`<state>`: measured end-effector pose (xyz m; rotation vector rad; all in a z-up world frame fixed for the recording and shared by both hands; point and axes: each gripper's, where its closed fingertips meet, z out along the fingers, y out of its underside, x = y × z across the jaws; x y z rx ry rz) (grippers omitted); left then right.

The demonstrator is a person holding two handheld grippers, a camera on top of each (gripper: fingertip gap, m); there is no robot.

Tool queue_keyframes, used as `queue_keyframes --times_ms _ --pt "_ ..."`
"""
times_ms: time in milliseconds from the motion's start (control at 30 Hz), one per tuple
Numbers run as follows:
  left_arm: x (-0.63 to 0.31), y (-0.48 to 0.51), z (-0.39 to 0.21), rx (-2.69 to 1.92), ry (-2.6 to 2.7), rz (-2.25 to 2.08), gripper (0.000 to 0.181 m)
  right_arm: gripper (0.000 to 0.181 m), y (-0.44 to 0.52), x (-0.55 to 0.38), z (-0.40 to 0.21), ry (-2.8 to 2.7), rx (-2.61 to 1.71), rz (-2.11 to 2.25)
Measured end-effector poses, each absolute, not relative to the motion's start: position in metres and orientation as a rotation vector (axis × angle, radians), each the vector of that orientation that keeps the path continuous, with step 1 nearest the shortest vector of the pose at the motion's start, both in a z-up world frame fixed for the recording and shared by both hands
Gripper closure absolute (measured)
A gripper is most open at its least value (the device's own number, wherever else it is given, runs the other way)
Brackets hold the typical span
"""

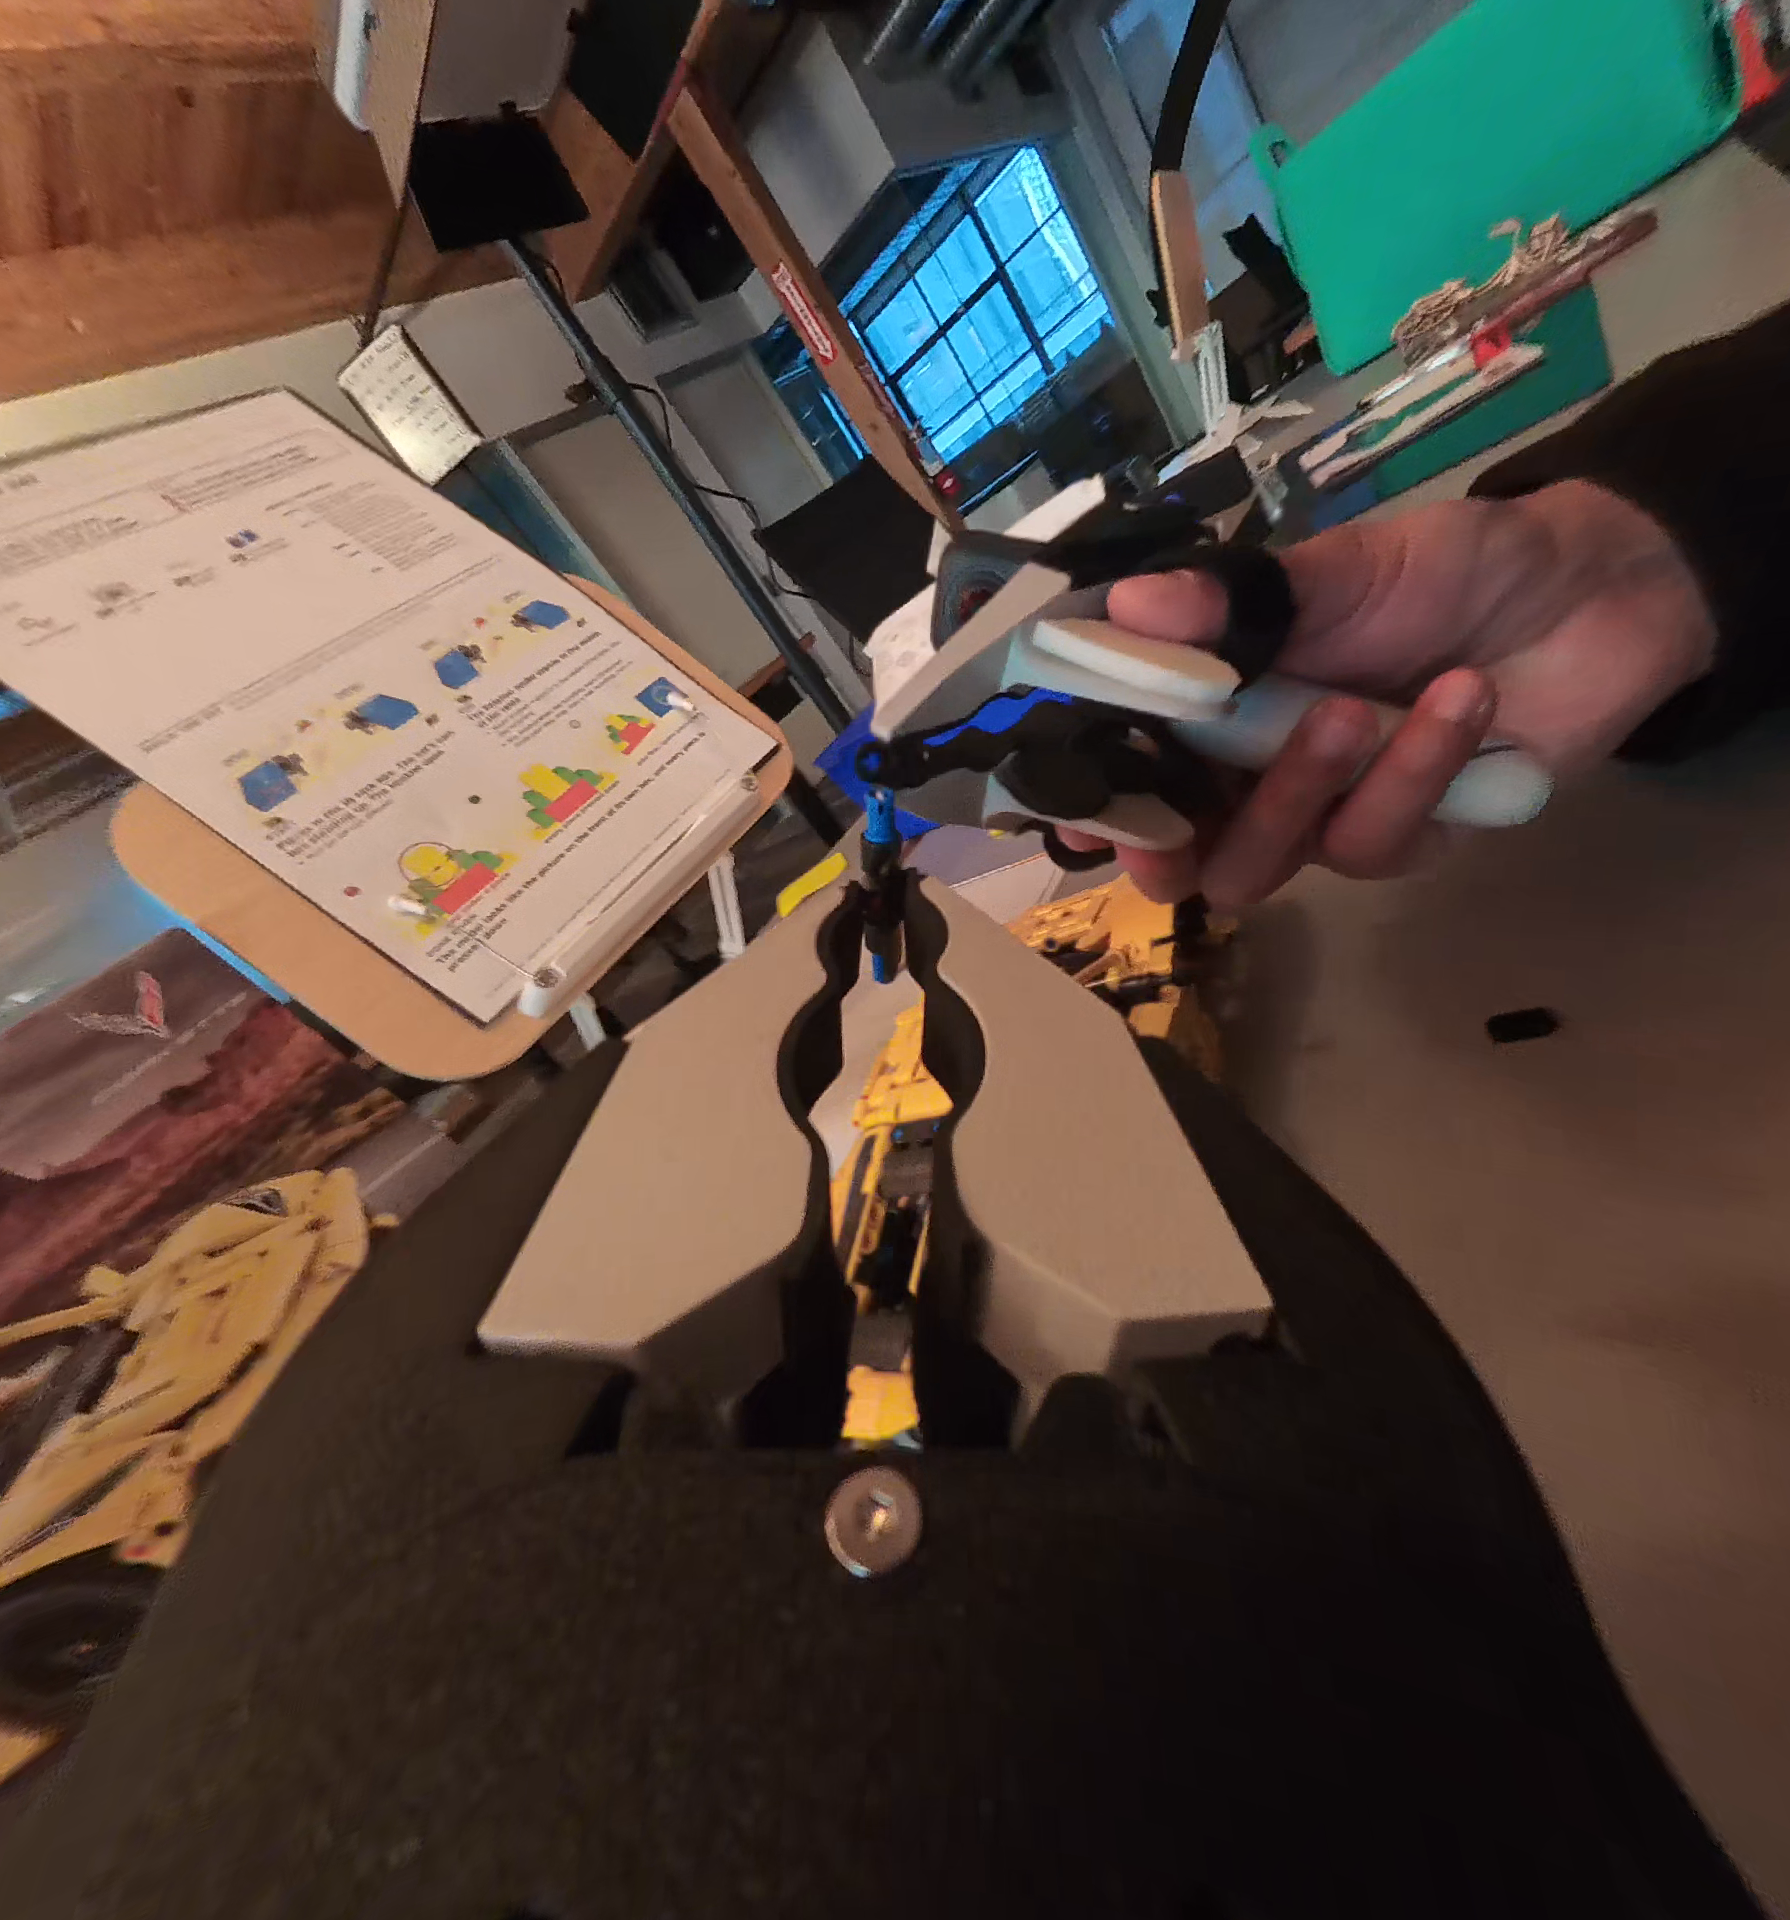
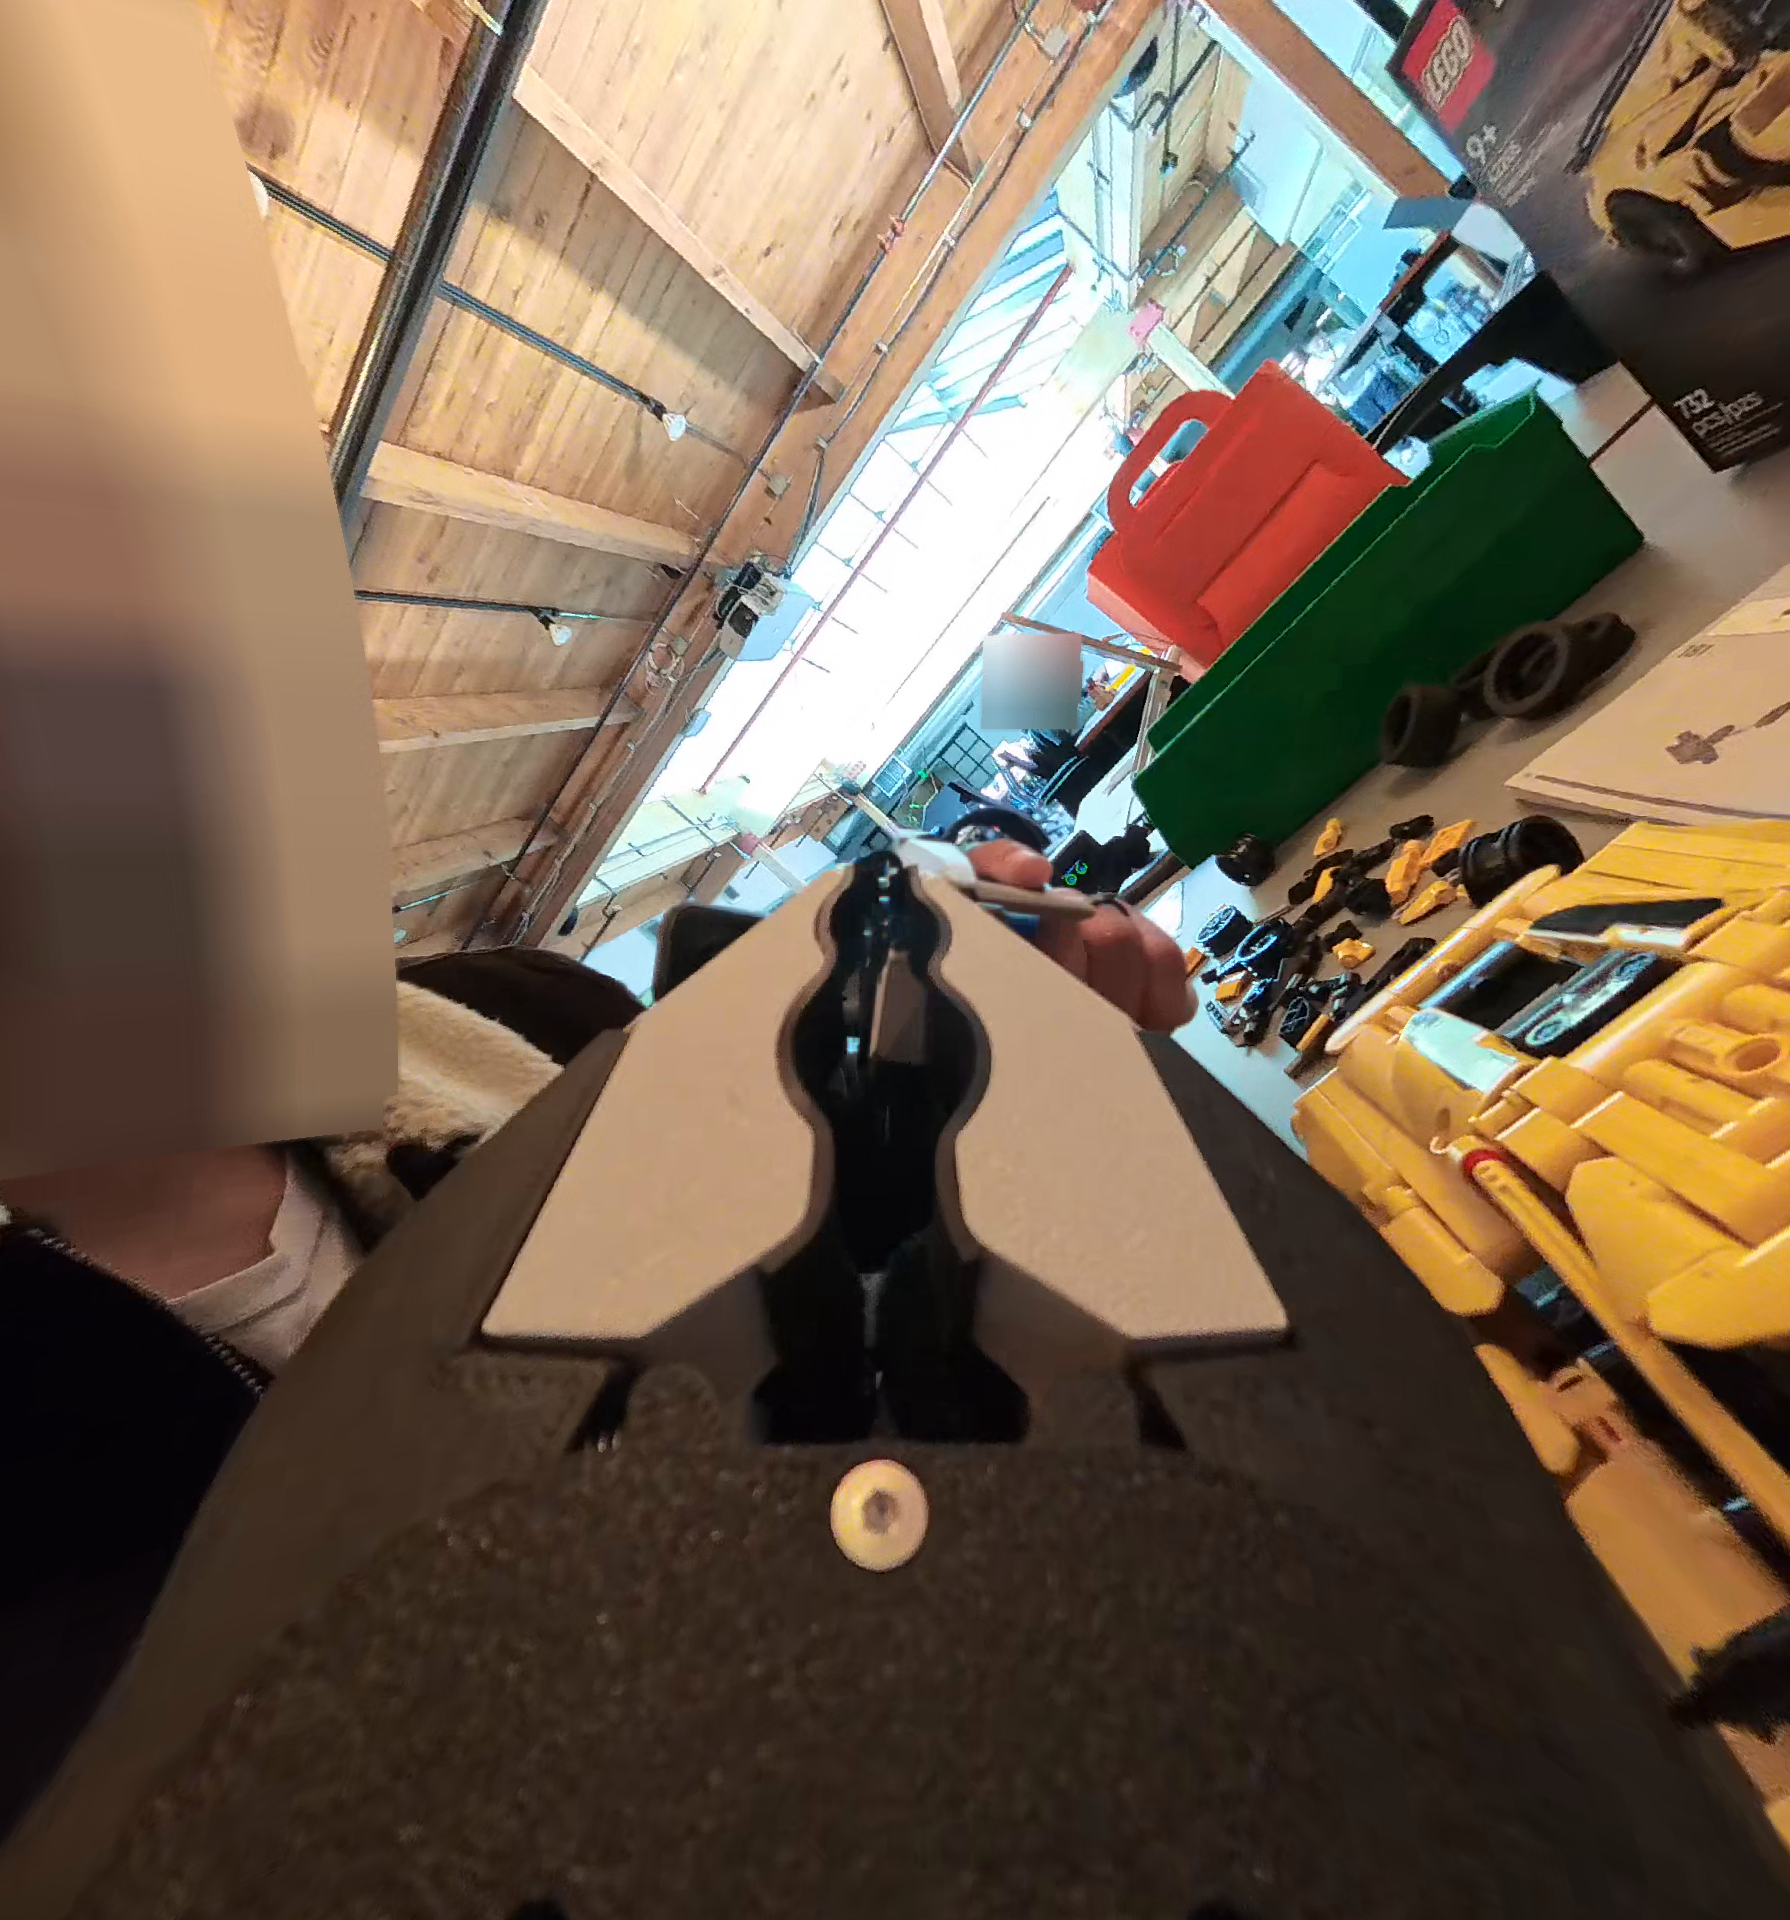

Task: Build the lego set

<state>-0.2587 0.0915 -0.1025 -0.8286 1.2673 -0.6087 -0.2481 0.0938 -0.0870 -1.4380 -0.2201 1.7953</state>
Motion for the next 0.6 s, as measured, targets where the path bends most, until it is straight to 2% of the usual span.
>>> queue_keyframes --times_ms 100,300,600 --pt "-0.261 0.087 -0.109 -0.864 1.286 -0.738 0.175 0.176 0.093 -0.255 -0.088 -0.246 -1.424 1.797" --pt "-0.26 0.086 -0.119 -0.871 1.33 -0.712 0.175 0.176 0.095 -0.25 -0.098 -0.171 -1.467 1.911" --pt "-0.259 0.084 -0.12 -0.872 1.33 -0.731 0.175 0.176 0.096 -0.259 -0.112 -0.194 -1.551 1.842"
